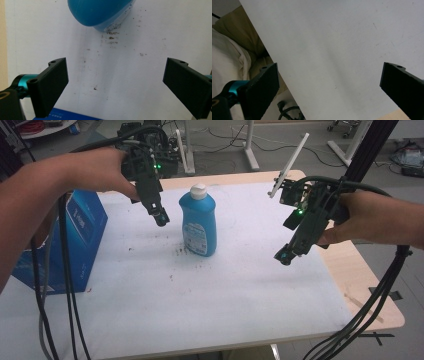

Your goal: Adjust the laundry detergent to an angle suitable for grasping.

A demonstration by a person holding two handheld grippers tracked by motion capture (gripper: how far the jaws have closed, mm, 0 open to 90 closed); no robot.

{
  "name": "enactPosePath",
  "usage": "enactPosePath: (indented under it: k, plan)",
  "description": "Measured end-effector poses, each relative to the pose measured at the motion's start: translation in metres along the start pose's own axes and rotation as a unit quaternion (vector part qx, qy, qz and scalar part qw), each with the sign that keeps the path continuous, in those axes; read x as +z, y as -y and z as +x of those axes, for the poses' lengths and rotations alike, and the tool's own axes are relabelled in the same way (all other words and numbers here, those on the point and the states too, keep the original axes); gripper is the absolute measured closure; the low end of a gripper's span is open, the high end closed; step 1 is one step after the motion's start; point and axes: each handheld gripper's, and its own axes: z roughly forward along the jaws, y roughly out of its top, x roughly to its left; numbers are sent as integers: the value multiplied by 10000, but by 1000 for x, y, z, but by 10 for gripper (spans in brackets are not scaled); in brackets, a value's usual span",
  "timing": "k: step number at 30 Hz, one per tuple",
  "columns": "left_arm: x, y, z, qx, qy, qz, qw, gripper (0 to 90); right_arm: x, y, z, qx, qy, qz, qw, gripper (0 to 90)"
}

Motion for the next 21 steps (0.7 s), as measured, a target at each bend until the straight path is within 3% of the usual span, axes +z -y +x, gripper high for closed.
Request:
enactPosePath:
  k: [21]
  plan:
    - [-1, 1, -2, 57, -2, 17, 10000, 62, -3, -1, 0, 61, 90, -258, 9996, 17]
